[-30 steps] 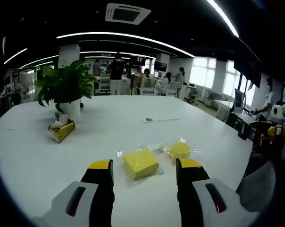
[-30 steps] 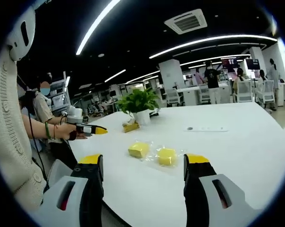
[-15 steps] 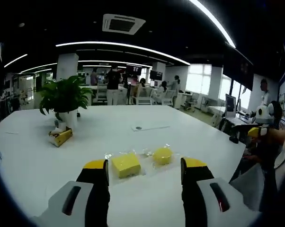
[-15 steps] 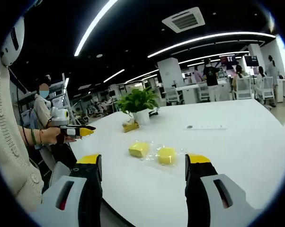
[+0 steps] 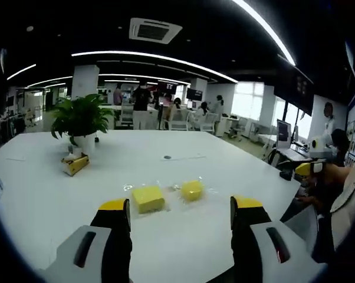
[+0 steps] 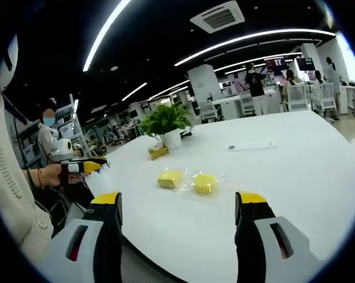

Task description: Compare the silicone blocks by pressing each to a similar depth, holding the contact briefly, and releasing to observe deformation and rebound differences across the visible hardness samples.

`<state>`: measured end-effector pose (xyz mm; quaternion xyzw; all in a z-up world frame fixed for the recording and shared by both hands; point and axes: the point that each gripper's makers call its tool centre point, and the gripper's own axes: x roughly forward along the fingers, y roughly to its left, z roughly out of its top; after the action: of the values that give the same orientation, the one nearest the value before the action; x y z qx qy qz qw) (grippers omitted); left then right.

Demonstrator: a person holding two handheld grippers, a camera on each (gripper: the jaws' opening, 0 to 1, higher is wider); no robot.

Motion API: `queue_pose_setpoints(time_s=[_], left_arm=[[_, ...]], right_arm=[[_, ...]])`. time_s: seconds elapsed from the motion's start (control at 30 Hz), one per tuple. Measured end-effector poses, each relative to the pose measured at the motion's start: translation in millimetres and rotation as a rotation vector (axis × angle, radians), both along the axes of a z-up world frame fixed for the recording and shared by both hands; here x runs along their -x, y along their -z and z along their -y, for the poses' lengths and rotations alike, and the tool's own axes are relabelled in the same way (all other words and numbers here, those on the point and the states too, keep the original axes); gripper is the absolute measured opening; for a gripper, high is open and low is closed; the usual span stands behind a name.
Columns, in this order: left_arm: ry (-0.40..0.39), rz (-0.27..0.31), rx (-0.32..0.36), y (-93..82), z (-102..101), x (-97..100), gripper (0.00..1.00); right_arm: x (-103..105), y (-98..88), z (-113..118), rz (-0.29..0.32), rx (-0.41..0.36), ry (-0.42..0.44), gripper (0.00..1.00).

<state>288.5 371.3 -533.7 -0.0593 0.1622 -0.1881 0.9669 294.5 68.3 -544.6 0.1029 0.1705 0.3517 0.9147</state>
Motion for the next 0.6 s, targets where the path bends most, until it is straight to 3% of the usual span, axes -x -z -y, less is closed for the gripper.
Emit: queue_pose_setpoints(time_s=[0.6], left_arm=[[0.006,-0.071,0.099,-1.4,9.9,1.5,0.72]], right_arm=[[-5.8,4.9,14.5,0.004,-0.004,0.037,0.7]])
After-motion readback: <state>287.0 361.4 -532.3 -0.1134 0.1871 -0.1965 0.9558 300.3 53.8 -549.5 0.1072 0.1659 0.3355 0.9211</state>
